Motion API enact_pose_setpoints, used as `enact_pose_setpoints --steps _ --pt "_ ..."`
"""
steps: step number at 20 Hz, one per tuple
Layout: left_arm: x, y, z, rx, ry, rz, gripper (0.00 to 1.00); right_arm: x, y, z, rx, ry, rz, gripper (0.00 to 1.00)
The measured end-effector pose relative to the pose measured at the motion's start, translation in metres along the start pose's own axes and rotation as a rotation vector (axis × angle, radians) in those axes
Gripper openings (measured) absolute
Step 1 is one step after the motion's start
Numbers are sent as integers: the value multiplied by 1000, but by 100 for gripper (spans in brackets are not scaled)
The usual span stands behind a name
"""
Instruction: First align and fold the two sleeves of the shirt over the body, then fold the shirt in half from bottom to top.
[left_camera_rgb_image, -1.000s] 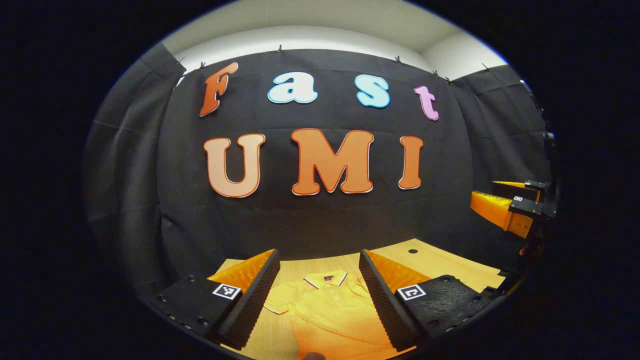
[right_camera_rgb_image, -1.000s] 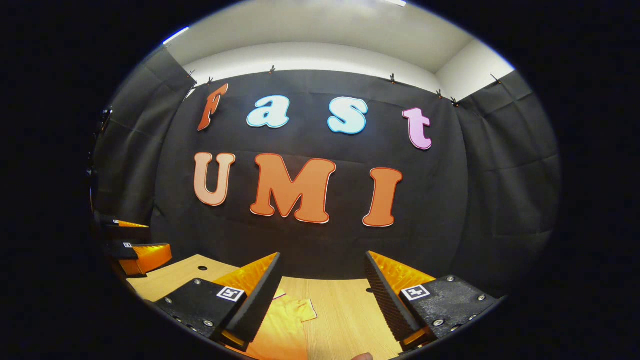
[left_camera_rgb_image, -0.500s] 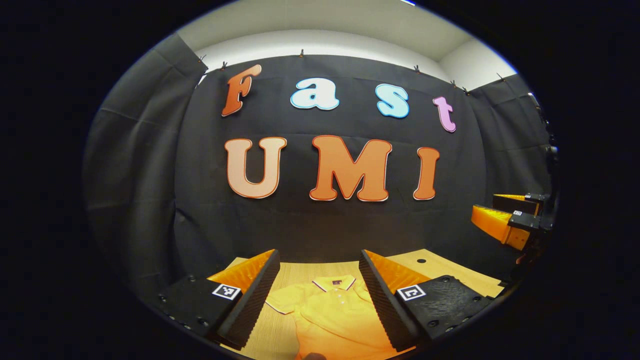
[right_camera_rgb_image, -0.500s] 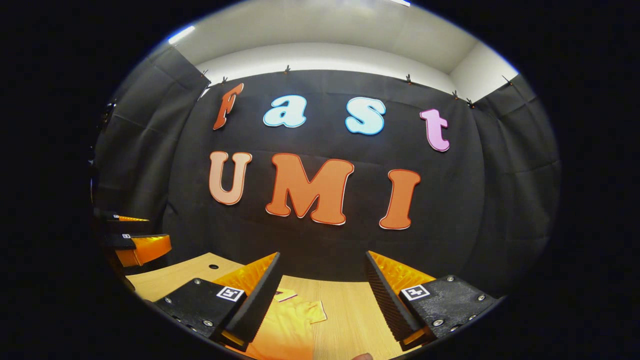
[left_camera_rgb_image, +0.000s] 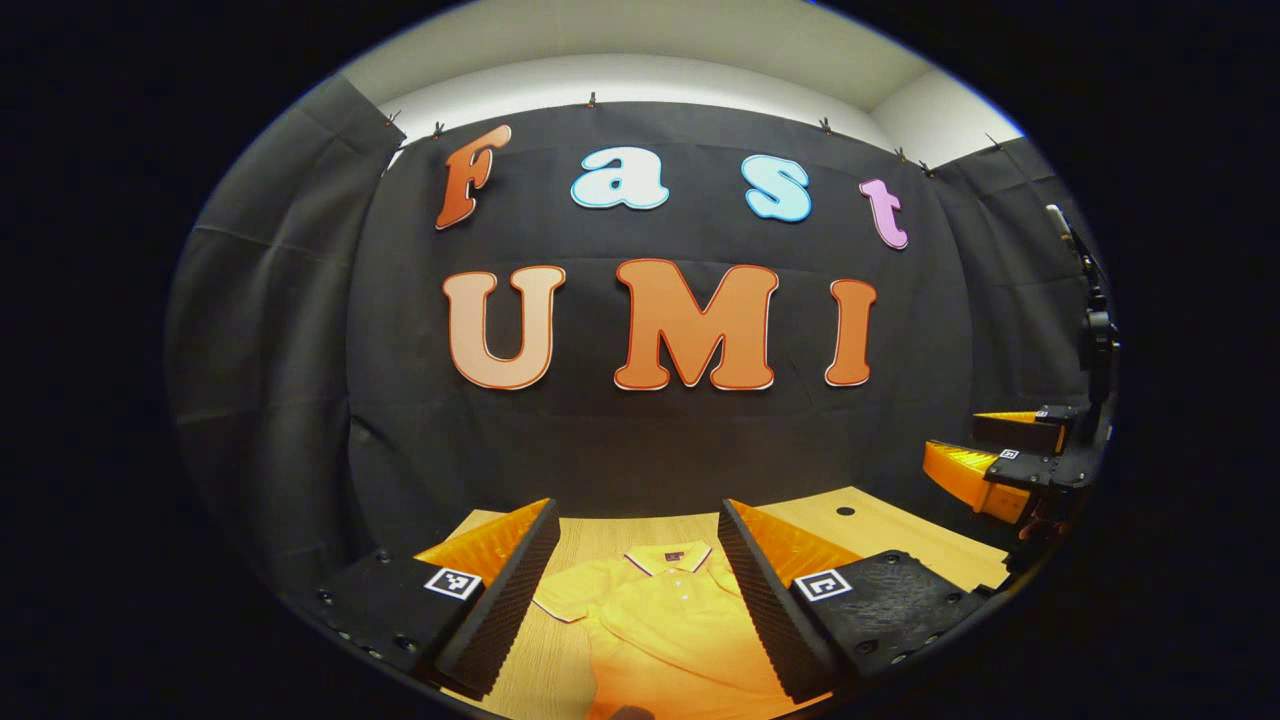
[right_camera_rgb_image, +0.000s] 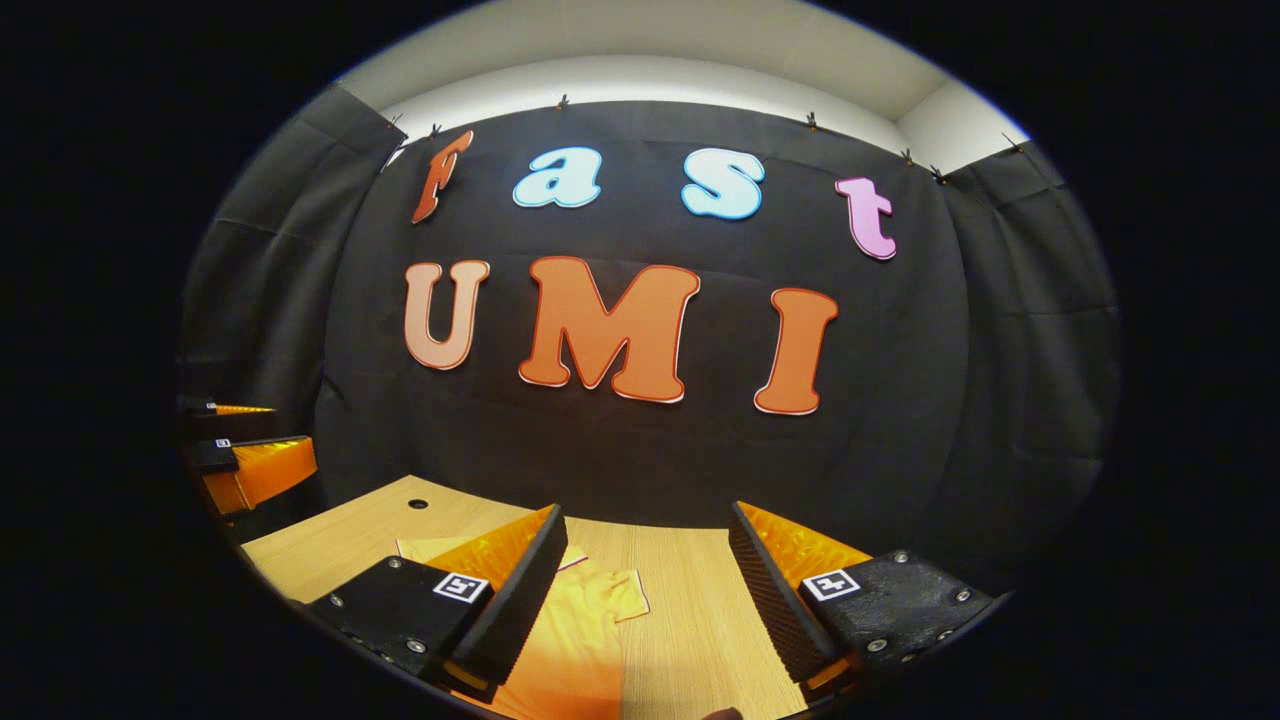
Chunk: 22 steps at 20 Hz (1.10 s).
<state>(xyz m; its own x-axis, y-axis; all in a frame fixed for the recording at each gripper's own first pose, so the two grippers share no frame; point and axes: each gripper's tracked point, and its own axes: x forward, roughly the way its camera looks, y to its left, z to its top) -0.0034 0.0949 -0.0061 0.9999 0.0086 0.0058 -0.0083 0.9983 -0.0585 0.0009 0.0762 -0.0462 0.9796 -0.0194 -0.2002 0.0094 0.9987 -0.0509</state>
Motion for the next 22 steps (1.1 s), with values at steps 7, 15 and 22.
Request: enact_pose_setpoints --steps 7,15,22 --pt "-8 13 -6 18 3 -29 98 17 0 -22 0 72 -52 98" --pt "1 23 -12 35 8 8 98 53 -2 -66 36 184 -33 98" --pt "17 11 -10 44 15 83 98 114 -7 -106 66 301 48 98"
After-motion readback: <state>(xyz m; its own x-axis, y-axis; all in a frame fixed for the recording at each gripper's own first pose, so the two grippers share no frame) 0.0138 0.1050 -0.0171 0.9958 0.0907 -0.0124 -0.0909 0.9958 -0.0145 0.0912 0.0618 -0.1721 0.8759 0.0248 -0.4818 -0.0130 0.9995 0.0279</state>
